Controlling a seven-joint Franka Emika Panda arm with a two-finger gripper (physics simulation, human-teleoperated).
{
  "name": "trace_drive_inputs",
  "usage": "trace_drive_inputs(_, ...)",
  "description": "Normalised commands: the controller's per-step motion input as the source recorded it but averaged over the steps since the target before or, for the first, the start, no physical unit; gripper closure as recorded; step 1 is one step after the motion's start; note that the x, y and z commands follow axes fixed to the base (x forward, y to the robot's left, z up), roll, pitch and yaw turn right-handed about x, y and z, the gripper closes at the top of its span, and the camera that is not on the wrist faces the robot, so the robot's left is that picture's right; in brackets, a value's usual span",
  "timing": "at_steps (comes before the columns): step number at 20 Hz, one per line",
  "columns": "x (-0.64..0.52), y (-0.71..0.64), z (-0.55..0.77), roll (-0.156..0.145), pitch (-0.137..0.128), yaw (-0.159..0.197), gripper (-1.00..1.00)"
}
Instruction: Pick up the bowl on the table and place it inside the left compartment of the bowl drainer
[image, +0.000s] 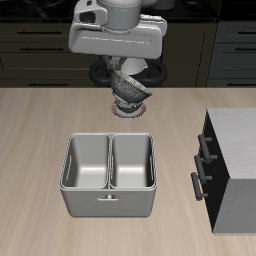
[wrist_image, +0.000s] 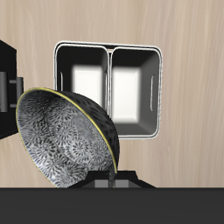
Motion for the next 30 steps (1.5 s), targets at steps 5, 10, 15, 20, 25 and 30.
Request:
trace_drive_inputs(5, 0.13, 0.01, -0.01, -0.022, 0.008, -0.015, 1.0)
trace_drive_inputs(10, 0.08, 0.08, -0.02, 0.032, 0.004, 0.004, 1.0)
trace_drive_inputs(15, 0.06, 0.07, -0.13, 0.06, 0.013, 0.019, 1.0)
trace_drive_inputs(20, 0.06, 0.01, -0.17, 0.041, 0.009, 0.025, 1.0)
trace_drive_inputs(25, 0.05, -0.07, -0.16, -0.011, 0.014, 0.0, 1.0)
trace_drive_inputs(30, 0.14, -0.01, -0.25, 0.004, 0.035, 0.001, 1.0)
